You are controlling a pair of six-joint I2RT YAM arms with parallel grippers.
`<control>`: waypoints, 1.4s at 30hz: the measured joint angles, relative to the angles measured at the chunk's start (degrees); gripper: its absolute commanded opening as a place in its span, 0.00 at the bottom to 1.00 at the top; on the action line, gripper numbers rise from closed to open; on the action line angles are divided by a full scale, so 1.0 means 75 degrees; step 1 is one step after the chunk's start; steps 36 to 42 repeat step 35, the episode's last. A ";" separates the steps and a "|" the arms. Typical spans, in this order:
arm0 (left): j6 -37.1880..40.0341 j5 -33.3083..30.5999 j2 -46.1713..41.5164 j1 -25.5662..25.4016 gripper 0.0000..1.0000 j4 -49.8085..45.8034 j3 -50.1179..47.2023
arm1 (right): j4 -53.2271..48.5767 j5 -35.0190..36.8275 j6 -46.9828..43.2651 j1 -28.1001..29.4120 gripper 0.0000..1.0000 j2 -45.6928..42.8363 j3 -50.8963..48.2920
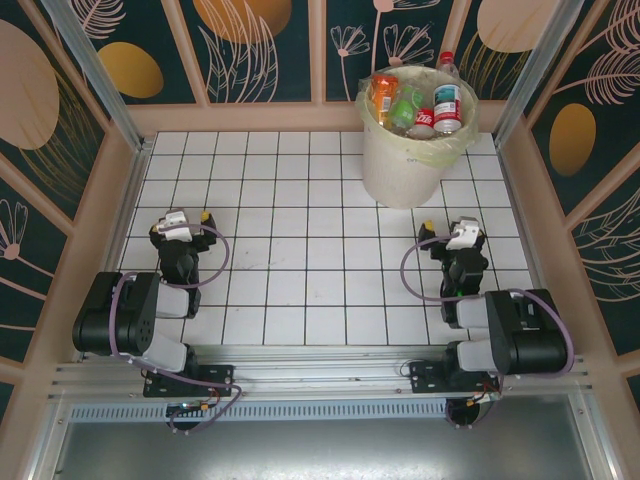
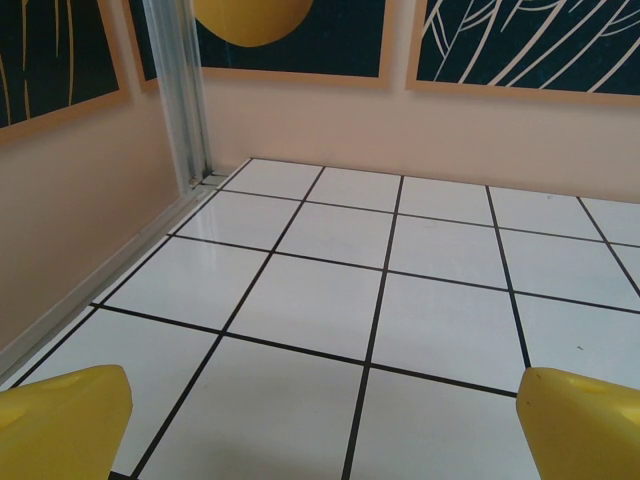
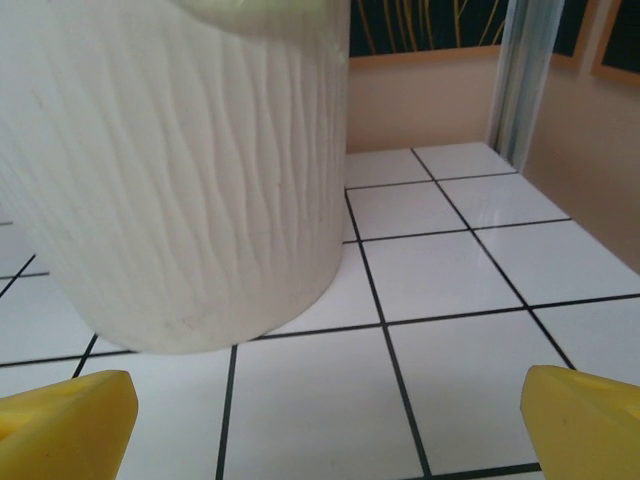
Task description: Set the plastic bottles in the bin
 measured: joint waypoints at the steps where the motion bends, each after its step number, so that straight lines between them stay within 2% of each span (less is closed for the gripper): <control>1: 0.0000 0.0000 0.0000 0.0000 0.98 0.0003 0.0000 | 0.0102 -0.0009 -0.0029 0.0006 0.99 0.0099 0.0000; 5: -0.0003 0.0003 0.0000 0.0000 0.99 0.0003 0.0000 | 0.0175 -0.0038 -0.0271 0.0289 0.99 0.0382 0.0061; 14: 0.0000 0.0003 0.0000 0.0000 0.99 0.0003 0.0000 | 0.0487 -0.0379 -0.0128 -0.0187 0.99 0.1189 0.0315; 20: 0.0000 0.0003 0.0000 0.0000 0.99 0.0000 0.0000 | 0.0122 -0.0699 0.0117 -0.0583 0.99 0.1239 0.0898; 42: 0.0000 0.0003 0.0000 0.0000 0.99 0.0003 0.0000 | -0.0152 -0.0868 0.0245 -0.0595 0.99 0.1250 0.0906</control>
